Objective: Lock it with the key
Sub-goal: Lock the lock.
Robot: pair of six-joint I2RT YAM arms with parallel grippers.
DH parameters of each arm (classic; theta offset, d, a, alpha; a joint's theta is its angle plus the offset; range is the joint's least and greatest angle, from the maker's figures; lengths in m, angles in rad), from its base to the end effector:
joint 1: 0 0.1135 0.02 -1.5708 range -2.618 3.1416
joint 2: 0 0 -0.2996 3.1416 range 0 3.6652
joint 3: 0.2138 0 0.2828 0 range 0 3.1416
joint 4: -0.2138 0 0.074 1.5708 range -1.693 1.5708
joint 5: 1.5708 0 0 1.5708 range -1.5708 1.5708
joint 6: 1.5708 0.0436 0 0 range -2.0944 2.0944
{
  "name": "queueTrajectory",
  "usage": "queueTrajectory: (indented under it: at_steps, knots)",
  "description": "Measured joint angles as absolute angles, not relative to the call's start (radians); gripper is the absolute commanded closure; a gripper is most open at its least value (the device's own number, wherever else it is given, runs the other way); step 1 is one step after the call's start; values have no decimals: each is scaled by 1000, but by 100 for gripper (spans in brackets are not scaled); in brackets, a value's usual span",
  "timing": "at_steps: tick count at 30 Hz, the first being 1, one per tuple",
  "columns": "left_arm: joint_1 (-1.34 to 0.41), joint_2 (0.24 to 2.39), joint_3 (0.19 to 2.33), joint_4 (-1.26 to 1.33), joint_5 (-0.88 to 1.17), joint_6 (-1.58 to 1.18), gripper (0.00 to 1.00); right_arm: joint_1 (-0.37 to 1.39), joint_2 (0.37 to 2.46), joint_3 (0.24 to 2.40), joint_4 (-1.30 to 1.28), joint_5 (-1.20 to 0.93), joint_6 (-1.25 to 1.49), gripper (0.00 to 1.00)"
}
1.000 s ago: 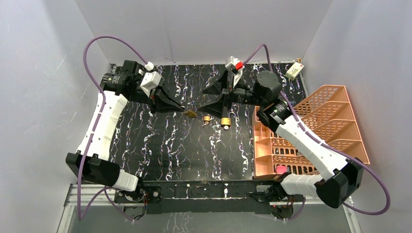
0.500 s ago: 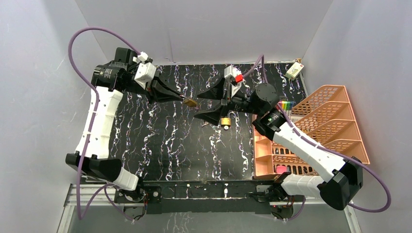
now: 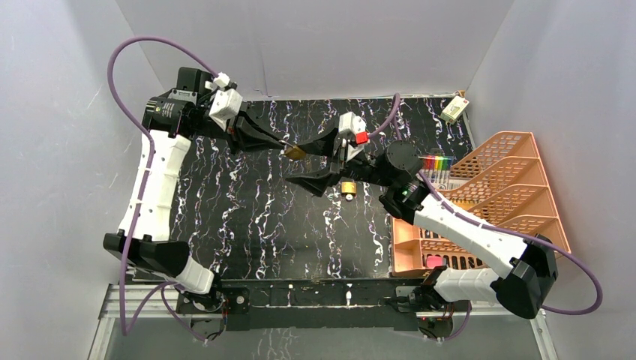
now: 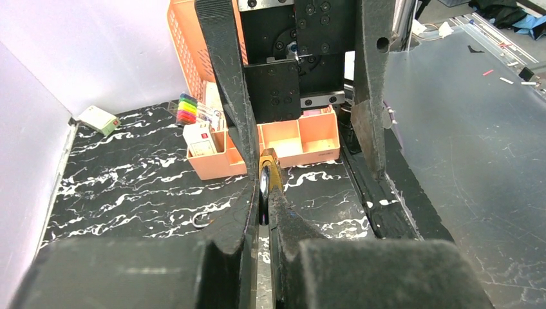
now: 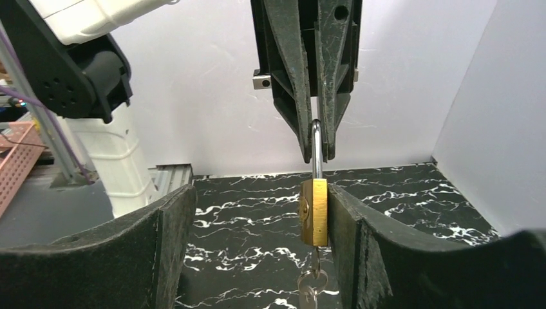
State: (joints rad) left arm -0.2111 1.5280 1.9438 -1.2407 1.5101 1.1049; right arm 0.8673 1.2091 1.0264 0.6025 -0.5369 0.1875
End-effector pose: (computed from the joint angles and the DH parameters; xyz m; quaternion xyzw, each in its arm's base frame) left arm 0.2723 -0.1029 0.5231 0.6123 0.3839 -0.4609 0.5151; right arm 0.1760 0.2420 0.4479 -0.3847 0.4206 0.5318 0.6263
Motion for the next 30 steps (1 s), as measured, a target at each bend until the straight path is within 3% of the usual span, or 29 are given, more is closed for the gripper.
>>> queueTrajectory:
  at_steps: [9,16,20,25,30]
  knots:
    - [-211,1483,1890,-1071,1511,963,100,870,1209,1026,601,-496,163,36]
    - [-211,1442,1842,-947,1514,851,100,871,1216,1026,602,-478,158,67]
    - [-211,1422,1818,-900,1519,805,100,871,1229,1026,603,-472,160,100]
    - [-211,1408,1786,-826,1522,736,100,870,1234,1029,601,-458,166,100]
    - [-205,1359,1677,-596,1523,545,100,870,1234,1053,545,-440,155,100]
